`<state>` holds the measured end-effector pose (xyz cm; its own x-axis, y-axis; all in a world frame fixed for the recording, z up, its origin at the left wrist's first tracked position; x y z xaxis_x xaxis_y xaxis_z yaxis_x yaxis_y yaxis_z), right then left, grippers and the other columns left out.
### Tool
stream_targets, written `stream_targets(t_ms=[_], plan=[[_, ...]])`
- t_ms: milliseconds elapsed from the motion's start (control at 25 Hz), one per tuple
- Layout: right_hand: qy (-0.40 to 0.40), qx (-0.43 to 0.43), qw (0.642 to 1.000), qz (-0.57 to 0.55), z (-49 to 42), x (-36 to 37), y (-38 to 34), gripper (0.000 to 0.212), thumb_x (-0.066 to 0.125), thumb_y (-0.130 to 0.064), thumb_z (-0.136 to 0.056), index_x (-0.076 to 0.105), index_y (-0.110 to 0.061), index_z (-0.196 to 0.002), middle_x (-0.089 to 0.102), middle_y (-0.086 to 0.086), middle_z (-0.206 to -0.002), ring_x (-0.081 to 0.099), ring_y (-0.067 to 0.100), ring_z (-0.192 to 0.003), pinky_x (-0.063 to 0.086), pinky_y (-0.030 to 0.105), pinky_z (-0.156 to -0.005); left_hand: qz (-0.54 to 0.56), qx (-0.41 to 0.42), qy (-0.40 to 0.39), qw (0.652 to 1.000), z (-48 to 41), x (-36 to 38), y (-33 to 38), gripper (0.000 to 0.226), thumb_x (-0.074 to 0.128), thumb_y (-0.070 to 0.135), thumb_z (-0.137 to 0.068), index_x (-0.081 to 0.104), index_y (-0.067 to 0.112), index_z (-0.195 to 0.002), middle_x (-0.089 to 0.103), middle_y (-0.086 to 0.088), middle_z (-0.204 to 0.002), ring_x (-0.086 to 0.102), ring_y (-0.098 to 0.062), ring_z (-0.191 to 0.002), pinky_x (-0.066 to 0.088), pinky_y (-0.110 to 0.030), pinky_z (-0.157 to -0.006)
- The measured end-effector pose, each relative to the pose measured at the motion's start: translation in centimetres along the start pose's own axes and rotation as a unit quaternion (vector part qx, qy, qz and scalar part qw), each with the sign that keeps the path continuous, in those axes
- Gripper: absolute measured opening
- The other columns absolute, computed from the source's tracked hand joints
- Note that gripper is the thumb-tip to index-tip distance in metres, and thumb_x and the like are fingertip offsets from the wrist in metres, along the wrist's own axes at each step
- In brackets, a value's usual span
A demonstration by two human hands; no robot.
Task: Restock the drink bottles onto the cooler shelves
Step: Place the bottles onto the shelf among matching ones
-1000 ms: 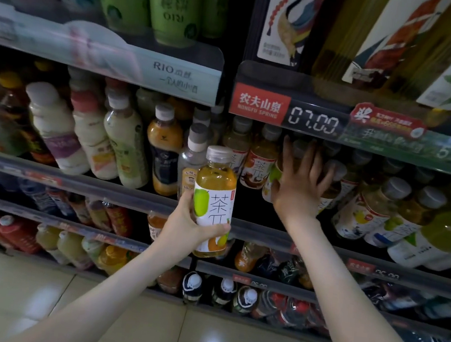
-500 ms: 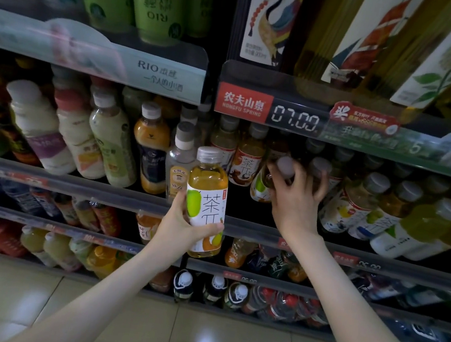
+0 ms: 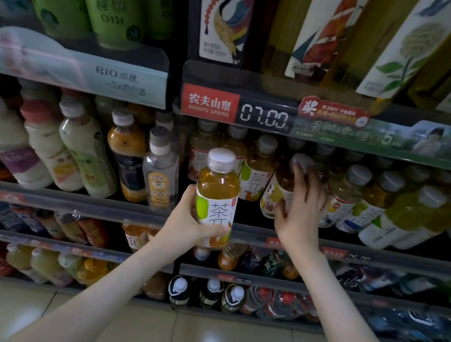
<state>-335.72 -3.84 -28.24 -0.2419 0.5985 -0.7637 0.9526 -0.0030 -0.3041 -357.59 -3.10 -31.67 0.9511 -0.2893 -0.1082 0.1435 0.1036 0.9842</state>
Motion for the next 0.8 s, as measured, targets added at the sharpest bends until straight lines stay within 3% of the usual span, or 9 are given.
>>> stream_targets(t_ms=[80, 200, 280, 360, 440, 600, 720, 800], plan=[[0.001, 0.019, 0.998, -0.056, 0.6, -0.3, 0.9, 0.081, 0.068, -0.002, -0.077, 0.027, -0.011, -0.146, 0.031, 0.02, -0.147, 0.023, 0.031, -0.136, 0.022, 0.051, -0.111, -0.036, 0.042, -0.003, 0.998, -1.9, 1.5, 1.3, 0.072, 0.087, 0.014, -0.064, 0.042, 0.042, -0.112, 0.064, 0.012, -0.11, 0.063, -0.005, -0.101, 0.052, -0.026, -0.086], [-0.082, 0.103, 0.981, -0.146, 0.4, 0.5, 2.0, 0.087, 0.068, -0.002, -0.082, 0.016, -0.011, -0.151, 0.022, 0.018, -0.153, 0.015, 0.027, -0.142, 0.018, 0.039, -0.115, -0.078, 0.066, -0.014, 0.995, -4.7, 4.4, 2.6, 0.074, 0.085, 0.015, -0.065, 0.036, 0.047, -0.109, 0.056, 0.024, -0.105, 0.056, 0.006, -0.096, 0.042, -0.008, -0.078], [-0.13, 0.133, 0.966, -0.182, 0.1, 1.0, 2.4, 0.092, 0.069, -0.005, -0.083, 0.009, -0.014, -0.153, 0.016, 0.011, -0.156, 0.014, 0.022, -0.144, 0.012, 0.022, -0.111, -0.094, 0.066, -0.004, 0.993, -6.1, 5.6, 2.2, 0.071, 0.085, 0.018, -0.064, 0.038, 0.04, -0.113, 0.059, 0.018, -0.104, 0.058, -0.001, -0.097, 0.047, -0.014, -0.08], [-0.162, 0.147, 0.952, -0.212, 0.2, 1.4, 2.7, 0.095, 0.067, -0.007, -0.086, 0.001, -0.018, -0.153, 0.013, 0.006, -0.158, 0.018, 0.018, -0.143, 0.014, 0.015, -0.105, -0.1, 0.063, 0.012, 0.993, -7.0, 6.2, 1.4, 0.073, 0.085, 0.019, -0.063, 0.041, 0.032, -0.12, 0.061, 0.009, -0.11, 0.059, -0.011, -0.103, 0.05, -0.029, -0.086], [-0.193, 0.166, 0.945, -0.207, 0.4, 1.9, 3.3, 0.091, 0.064, -0.011, -0.089, -0.001, -0.019, -0.153, 0.022, 0.006, -0.156, 0.035, 0.022, -0.135, 0.028, 0.018, -0.1, -0.127, 0.046, 0.018, 0.991, -7.6, 6.4, 0.5, 0.077, 0.085, 0.017, -0.064, 0.041, 0.024, -0.127, 0.057, 0.008, -0.111, 0.057, -0.013, -0.104, 0.048, -0.029, -0.087], [-0.165, 0.221, 0.948, -0.157, 0.2, 3.1, 4.2, 0.06, 0.061, -0.024, -0.092, 0.029, -0.008, -0.139, 0.056, 0.015, -0.128, 0.059, 0.031, -0.112, 0.049, 0.035, -0.087, -0.114, -0.002, 0.007, 0.993, -8.1, 6.7, -0.9, 0.072, 0.085, 0.013, -0.063, 0.041, 0.024, -0.119, 0.064, 0.002, -0.11, 0.062, -0.016, -0.101, 0.051, -0.032, -0.087], [-0.142, 0.24, 0.95, -0.14, 0.7, 3.9, 3.7, 0.056, 0.059, -0.029, -0.093, 0.03, -0.008, -0.137, 0.055, 0.015, -0.125, 0.059, 0.032, -0.11, 0.049, 0.036, -0.084, -0.178, 0.002, 0.016, 0.984, -8.1, 7.5, -0.9, 0.075, 0.08, 0.009, -0.069, 0.037, 0.014, -0.131, 0.061, -0.005, -0.118, 0.059, -0.019, -0.104, 0.044, -0.027, -0.082], [-0.146, 0.241, 0.948, -0.148, 1.3, 4.1, 3.4, 0.062, 0.056, -0.027, -0.094, 0.024, -0.01, -0.144, 0.05, 0.014, -0.133, 0.056, 0.031, -0.116, 0.049, 0.037, -0.089, -0.217, 0.005, 0.03, 0.976, -7.9, 7.9, -0.8, 0.096, 0.078, 0.011, -0.072, 0.018, 0.009, -0.147, 0.05, -0.014, -0.134, 0.052, -0.028, -0.12, 0.044, -0.031, -0.091]])
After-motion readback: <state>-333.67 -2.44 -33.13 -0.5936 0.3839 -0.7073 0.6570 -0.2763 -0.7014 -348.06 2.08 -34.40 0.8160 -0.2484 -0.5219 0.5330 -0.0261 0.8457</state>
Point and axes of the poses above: each hand's wrist, its own z-axis away from the middle knuckle, its own x-axis out of the palm, y = z × x, the point moved 6 cm from there along -z, towards the middle knuckle
